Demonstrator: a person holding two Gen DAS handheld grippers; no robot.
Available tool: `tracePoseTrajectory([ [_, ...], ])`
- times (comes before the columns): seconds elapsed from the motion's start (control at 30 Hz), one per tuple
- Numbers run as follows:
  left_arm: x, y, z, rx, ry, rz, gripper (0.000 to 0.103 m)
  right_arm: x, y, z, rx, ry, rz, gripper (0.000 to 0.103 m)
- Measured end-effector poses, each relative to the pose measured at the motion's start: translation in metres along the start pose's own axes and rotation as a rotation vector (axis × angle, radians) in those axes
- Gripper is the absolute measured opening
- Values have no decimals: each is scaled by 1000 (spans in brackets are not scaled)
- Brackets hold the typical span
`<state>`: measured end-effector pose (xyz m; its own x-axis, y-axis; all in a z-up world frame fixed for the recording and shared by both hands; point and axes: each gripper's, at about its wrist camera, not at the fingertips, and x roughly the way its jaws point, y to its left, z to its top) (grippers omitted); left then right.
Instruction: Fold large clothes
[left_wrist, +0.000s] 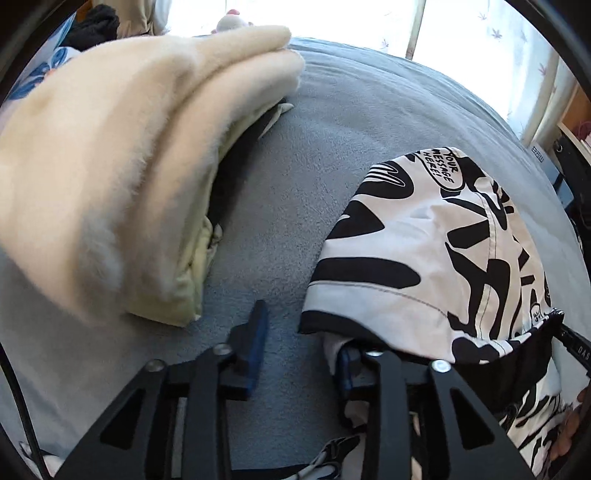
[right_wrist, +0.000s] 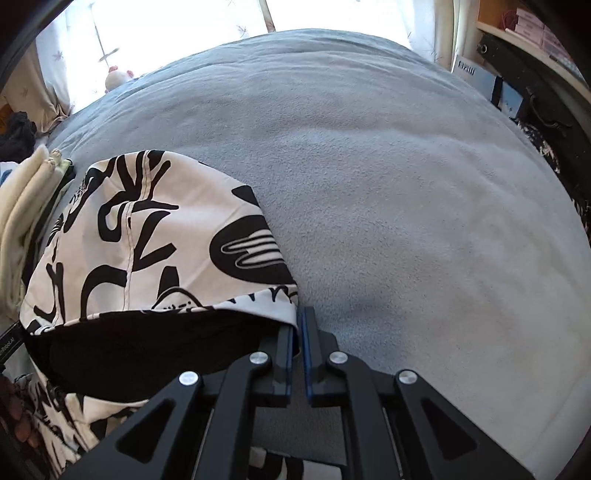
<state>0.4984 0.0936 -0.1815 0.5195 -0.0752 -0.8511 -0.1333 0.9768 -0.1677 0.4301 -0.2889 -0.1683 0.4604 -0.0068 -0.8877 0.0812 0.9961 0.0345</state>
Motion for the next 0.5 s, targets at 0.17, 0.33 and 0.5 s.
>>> tracePoseTrajectory([
  [0.17, -24, 5, -2, 44, 27, -12, 50, -19, -16, -1, 40, 29, 57, 24],
  [0.33, -62, 5, -11, 159, 75, -30, 50, -53, -28, -4, 43, 13, 104, 25],
  [0.5, -100, -11, 0, 165, 5, -97, 50, -78, -13, 5, 3, -65, 130, 25],
])
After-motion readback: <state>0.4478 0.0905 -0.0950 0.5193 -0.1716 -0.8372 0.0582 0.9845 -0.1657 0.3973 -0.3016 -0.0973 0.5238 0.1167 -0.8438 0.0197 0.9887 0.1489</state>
